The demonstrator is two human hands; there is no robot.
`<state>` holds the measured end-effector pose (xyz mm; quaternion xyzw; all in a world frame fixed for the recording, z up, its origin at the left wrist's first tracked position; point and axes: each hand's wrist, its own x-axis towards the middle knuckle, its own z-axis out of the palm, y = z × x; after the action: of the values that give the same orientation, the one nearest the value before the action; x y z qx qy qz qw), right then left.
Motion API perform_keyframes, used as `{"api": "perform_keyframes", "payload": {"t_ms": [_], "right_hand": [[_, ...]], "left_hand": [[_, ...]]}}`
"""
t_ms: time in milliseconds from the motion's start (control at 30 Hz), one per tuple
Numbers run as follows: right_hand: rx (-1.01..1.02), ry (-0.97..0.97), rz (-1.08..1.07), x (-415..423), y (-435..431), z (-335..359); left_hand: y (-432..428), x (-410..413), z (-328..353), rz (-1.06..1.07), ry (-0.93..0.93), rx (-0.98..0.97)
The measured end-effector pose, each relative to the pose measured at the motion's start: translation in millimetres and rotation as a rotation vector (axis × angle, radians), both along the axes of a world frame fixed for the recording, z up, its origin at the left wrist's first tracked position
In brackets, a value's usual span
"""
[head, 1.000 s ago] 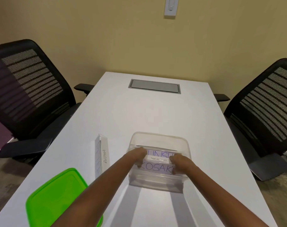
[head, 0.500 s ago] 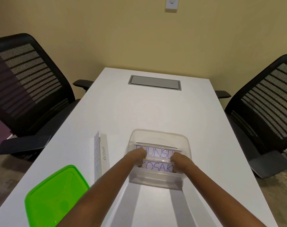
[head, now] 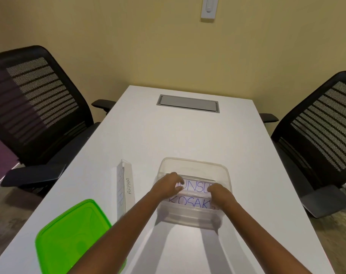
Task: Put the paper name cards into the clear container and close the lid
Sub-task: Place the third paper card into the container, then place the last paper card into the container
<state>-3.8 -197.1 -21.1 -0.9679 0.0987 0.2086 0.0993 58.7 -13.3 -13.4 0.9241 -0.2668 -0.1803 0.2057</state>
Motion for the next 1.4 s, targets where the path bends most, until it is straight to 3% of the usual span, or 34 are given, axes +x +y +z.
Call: {"api": "perform_keyframes", "payload": {"t_ms": [233,400,500,600,700,800,933,1067,1400], "right_hand": [[0.22,-0.344,-0.061,0,44,30],[0.338,-0.498,-0.015,1,94,46],[0.371,-0.531,0.033,-2,122,46],[0.396,-0.511,0.09,-5,148,40],[0.383,-0.432,0.153,-7,172,28],[0.379,-0.296,0.169,-9,192,11],[0.345,-0.059,0.147,-9,208,-14],[0.363,0.045,0.034,-5,217,-27],[0.427,0.012,-0.19,10,233,-42]], "left_hand": [[38,-19,20,0.267,-0.38,-0.334],[74,-28,22,0.501,-0.438,-0.431],[97,-30,14,0.673,-0.349,-0.44],[117,-29,3,0.839,-0.101,-0.377],[133,-29,-10,0.897,0.161,-0.279],[141,-30,-20,0.897,0.303,-0.228],[143,-30,-30,0.882,0.407,-0.221],[144,-27,-36,0.877,0.431,-0.217],[145,-19,-40,0.764,0.601,-0.226]]}}
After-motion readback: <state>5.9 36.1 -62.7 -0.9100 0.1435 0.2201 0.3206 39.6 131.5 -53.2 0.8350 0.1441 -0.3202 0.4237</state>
